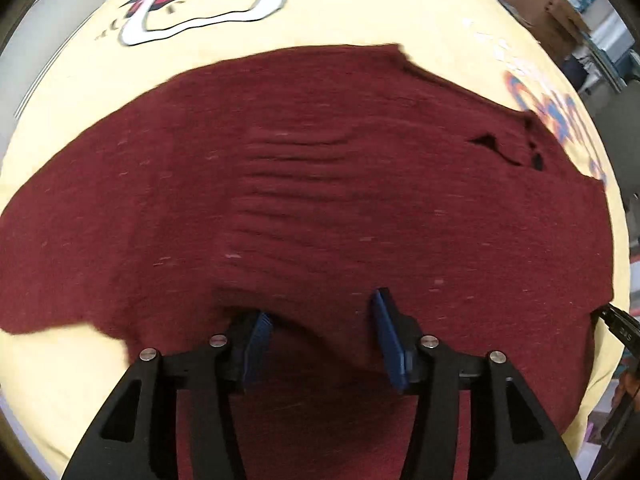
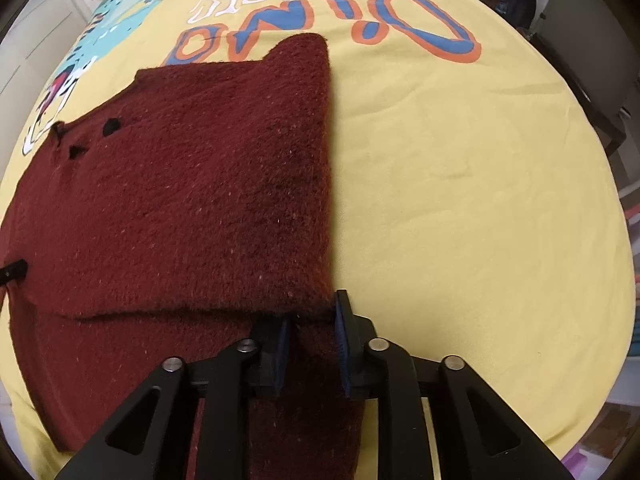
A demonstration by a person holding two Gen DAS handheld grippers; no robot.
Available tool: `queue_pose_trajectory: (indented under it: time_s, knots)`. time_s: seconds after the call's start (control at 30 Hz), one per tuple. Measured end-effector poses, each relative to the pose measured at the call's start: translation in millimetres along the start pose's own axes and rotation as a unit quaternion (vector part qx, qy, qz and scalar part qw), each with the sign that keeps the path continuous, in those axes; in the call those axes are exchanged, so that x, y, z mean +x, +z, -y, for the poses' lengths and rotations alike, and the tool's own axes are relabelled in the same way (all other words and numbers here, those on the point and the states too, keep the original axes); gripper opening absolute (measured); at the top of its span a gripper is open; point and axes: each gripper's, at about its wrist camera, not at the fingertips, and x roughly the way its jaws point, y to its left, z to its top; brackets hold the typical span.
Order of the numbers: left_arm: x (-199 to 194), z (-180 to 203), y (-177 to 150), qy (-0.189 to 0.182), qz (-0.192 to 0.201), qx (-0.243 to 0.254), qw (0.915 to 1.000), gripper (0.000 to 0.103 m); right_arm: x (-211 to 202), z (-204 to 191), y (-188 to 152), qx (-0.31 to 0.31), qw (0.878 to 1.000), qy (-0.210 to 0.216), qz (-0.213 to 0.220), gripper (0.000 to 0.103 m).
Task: Fold small clothes
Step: 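Fold the held sleeve across the sweater body with the left tool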
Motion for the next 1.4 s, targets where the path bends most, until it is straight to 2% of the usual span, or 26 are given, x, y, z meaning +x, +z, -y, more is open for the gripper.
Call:
queue_pose_trajectory:
  time_s: [0.03,0.07,0.1,0.13,0.17,0.2,0.27,0.33,0.4,0.57,0.63,0.73,0.83,0.9,0.93,0.97,1.0,1.07,1.13,1.23,1.3,1.4]
  knots:
    - [-3,-4,0,0.001,-0.004,-0.003,1.0,0.051,-2,-2,-1,-0.005,1.0,-0.004,-0.001,0.028]
    - [-5,-9,0,0.003,-0.008,-0.007,0.9999,0.06,-4,-4,-4,-0.008,1.0,-0.005,-0.001,0.031]
    - [-8,-13,1,0.006,-0.012,-0.009,0.9999,0.067,-6,-4,-5,-0.011,1.0,-0.006,-0.002,0.038]
    - [-11,-16,2,0.01,-0.014,-0.009,0.9998,0.08,-7,-5,-7,-0.014,1.0,-0.006,-0.002,0.042]
    - [-15,-21,2,0.01,-0.015,-0.007,0.9998,0.084,-10,-7,-8,-0.017,1.0,-0.007,-0.001,0.05]
    - [-17,-23,3,0.011,-0.016,-0.001,0.9998,0.084,-13,-8,-10,-0.021,1.0,-0.008,0.0,0.054]
    - [-22,-28,7,0.011,-0.017,0.002,0.9998,0.087,-19,-10,-13,-0.028,1.0,-0.013,0.003,0.055]
    - [-26,-32,15,0.002,-0.013,-0.007,0.9999,0.093,-26,-11,-16,-0.033,0.999,-0.015,0.01,0.059]
    - [-28,-37,23,-0.005,-0.011,-0.017,0.9998,0.093,-33,-10,-17,-0.032,0.999,-0.014,0.014,0.065]
    - [-11,-26,53,-0.017,-0.025,-0.016,0.9994,0.093,-41,-4,-19,-0.024,1.0,-0.016,0.013,0.066]
    - [5,-18,61,-0.009,-0.042,-0.014,0.999,0.093,-41,0,-18,-0.023,0.999,-0.021,0.011,0.066]
    - [27,-7,64,0.024,-0.066,-0.005,0.9975,0.093,-40,7,-19,-0.016,1.0,-0.025,0.009,0.066]
    - [31,10,60,0.036,-0.056,0.009,0.9977,0.092,-39,11,-20,-0.004,1.0,-0.023,0.008,0.066]
    - [32,22,59,0.038,-0.05,0.026,0.9977,0.089,-40,14,-20,0.005,1.0,-0.024,0.012,0.066]
    - [36,37,58,0.04,-0.049,0.036,0.9973,0.081,-41,15,-20,0.011,0.999,-0.026,0.016,0.066]
    - [36,41,57,0.036,-0.047,0.043,0.9973,0.07,-42,16,-20,0.016,0.999,-0.025,0.018,0.066]
    - [34,48,56,0.03,-0.045,0.049,0.9974,0.063,-43,18,-20,0.021,0.999,-0.021,0.02,0.066]
    - [30,64,53,0.025,-0.039,0.059,0.9972,0.036,-46,19,-19,0.028,0.999,-0.016,0.022,0.066]
    - [24,76,50,0.017,-0.031,0.075,0.9966,0.018,-51,20,-12,0.036,0.998,-0.021,0.038,0.066]
    - [16,91,43,0.042,-0.013,0.086,0.9953,0.015,-59,20,6,0.049,0.997,-0.017,0.056,0.066]
    - [8,102,38,0.05,0.0,0.096,0.9941,0.013,-58,19,22,0.06,0.996,0.012,0.062,0.067]
    - [-18,114,27,0.042,0.023,0.09,0.9947,0.013,-53,17,45,0.068,0.995,0.037,0.061,0.07]
